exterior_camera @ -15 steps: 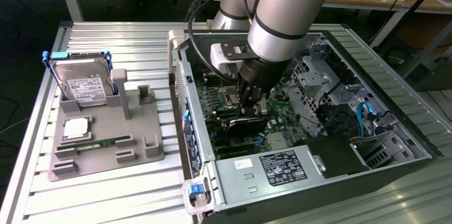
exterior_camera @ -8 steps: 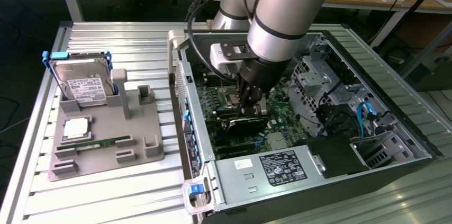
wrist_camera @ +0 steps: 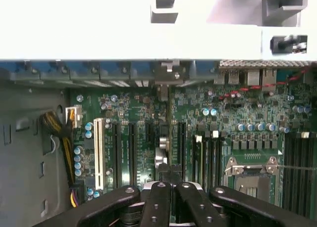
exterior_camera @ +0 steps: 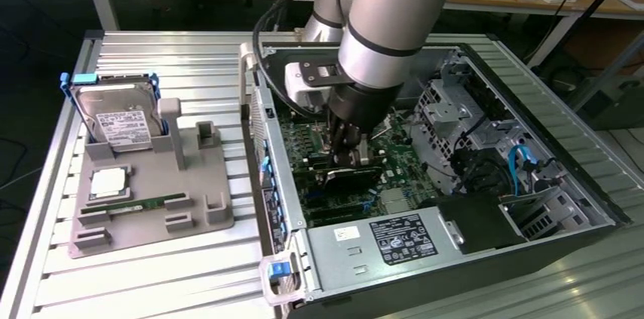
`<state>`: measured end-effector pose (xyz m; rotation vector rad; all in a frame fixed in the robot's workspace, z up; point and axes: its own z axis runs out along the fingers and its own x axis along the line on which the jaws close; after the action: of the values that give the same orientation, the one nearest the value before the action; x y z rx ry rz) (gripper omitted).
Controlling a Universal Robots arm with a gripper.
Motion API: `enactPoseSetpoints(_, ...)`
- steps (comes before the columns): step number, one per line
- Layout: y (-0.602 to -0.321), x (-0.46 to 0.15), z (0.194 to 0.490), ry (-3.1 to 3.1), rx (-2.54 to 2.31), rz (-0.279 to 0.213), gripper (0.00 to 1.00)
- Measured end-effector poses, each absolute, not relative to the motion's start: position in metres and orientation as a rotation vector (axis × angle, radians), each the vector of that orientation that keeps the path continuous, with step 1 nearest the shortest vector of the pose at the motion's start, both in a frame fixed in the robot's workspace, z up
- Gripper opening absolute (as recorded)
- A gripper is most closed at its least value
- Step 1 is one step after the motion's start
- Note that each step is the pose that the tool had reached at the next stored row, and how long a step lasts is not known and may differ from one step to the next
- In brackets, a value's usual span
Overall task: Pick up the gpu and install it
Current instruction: 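Press down on the gpu until it lock into place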
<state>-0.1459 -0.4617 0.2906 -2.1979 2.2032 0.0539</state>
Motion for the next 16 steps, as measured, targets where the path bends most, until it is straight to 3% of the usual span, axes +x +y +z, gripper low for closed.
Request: enactPoseSetpoints(16,-0.462,-0.179,0.291,2.2,-2.195,0.047,0.11)
